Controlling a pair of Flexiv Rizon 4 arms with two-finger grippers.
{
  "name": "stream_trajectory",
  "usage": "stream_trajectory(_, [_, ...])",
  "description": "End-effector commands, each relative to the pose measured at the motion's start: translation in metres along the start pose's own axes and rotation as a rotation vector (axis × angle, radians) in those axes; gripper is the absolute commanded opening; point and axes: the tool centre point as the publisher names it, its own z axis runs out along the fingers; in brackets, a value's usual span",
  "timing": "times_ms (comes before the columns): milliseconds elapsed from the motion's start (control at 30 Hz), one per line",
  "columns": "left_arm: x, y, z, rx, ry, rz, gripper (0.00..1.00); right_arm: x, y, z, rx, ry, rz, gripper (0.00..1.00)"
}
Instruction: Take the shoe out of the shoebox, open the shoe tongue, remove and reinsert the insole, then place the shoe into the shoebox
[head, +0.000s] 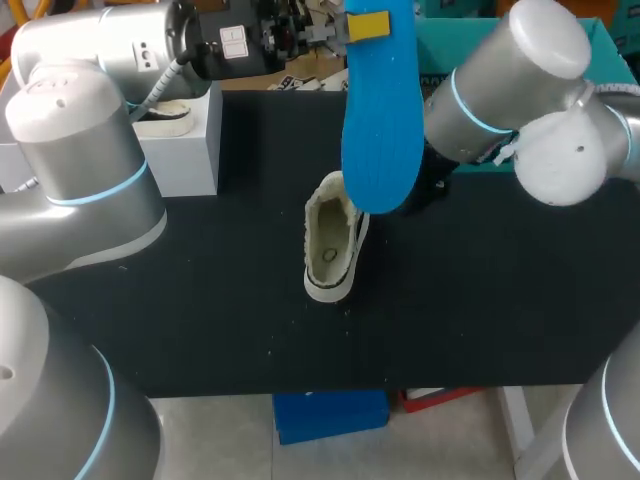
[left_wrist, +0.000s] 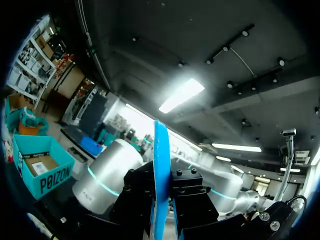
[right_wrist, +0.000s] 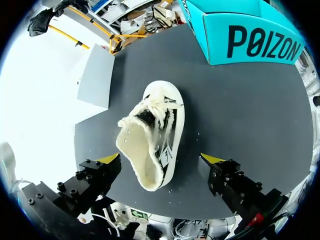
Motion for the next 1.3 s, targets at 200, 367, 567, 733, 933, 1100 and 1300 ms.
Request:
stream_trajectory(200, [0.000, 0.001, 0.001, 0.000, -0.001, 0.001, 0.00, -0.006, -0.003, -0.001, -0.006, 0.145, 0.000, 1.00])
stream_trajectory(367, [0.000, 0.001, 0.001, 0.000, -0.001, 0.001, 0.00, -0.010, -0.016, -0.001, -0.027, 0.369, 0.075, 1.00])
stream_trajectory(567, [0.000, 0.001, 0.001, 0.000, -0.001, 0.001, 0.00, -0.010, -0.013, -0.007, -0.061, 0.517, 0.095, 1.00])
stream_trajectory(733, [0.000, 0.001, 0.001, 0.000, -0.001, 0.001, 0.00, -0.005, -0.006, -0.015, -0.090, 0.667, 0.094, 1.00])
stream_trajectory(933, [0.000, 0.001, 0.001, 0.000, -0.001, 0.001, 0.00, -0.002, 0.001, -0.024, -0.124, 0.770, 0.087, 1.00])
stream_trajectory(1100, [0.000, 0.001, 0.001, 0.000, -0.001, 0.001, 0.00, -0.001, 0.006, -0.029, -0.148, 0.864, 0.089, 1.00])
stream_trajectory(1300, [0.000, 0.001, 0.001, 0.000, -0.001, 0.001, 0.00, 0.001, 0.014, -0.039, -0.184, 0.972, 0.075, 1.00])
